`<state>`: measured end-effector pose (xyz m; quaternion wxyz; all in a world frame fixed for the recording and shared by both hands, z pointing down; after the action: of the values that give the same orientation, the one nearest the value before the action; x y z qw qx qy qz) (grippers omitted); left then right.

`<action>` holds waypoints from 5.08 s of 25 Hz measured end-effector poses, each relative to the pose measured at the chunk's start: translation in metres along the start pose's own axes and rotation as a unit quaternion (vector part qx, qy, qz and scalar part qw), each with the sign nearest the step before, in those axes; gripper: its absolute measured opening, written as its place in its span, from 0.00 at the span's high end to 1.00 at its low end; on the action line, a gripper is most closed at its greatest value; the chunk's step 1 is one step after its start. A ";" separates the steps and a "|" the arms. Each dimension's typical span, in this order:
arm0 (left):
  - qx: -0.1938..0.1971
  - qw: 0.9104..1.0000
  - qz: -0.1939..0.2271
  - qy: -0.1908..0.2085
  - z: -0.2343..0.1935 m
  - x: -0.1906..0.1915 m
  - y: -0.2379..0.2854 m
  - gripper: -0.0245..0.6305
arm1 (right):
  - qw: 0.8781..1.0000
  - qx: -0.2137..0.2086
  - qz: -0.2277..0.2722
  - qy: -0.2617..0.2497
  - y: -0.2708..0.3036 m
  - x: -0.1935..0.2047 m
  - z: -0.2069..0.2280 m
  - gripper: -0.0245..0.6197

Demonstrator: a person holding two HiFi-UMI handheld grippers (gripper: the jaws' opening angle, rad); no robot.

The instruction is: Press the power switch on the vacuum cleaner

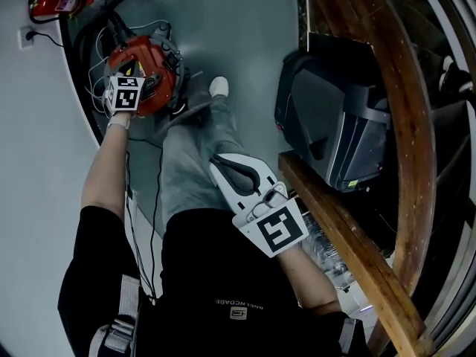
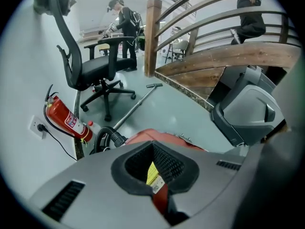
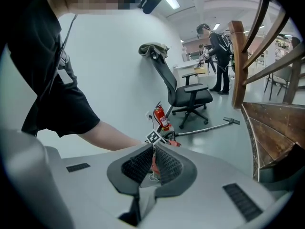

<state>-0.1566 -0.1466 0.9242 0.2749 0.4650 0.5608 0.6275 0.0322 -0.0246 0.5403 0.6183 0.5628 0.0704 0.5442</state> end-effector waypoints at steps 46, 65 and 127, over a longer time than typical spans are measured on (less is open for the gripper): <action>0.023 0.999 -0.026 0.023 0.029 -0.014 -0.025 0.94 | 0.999 0.024 -0.025 0.016 -0.026 0.008 0.027 0.90; 0.012 0.996 0.081 0.046 0.081 -0.038 -0.251 0.94 | 1.000 -0.004 0.006 -0.017 -0.078 -0.022 -0.001 0.90; -0.097 0.933 0.334 -0.093 0.157 -0.038 -0.627 0.94 | 0.960 -0.099 0.206 -0.164 -0.187 -0.141 -0.083 0.90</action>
<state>-0.1117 0.0287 0.3021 0.1442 0.6529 0.2808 0.6885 0.0290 -0.0368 0.2925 0.5484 0.5828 -0.2032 0.5642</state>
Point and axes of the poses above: the fingertips, and each gripper's own axes: y forward along the fingers, z to its right, x out of its underside, the point moved 3 cm from there along -y, backward along the fingers, and after that the axes turned 12 degrees about -z, right-handed, at the moved point
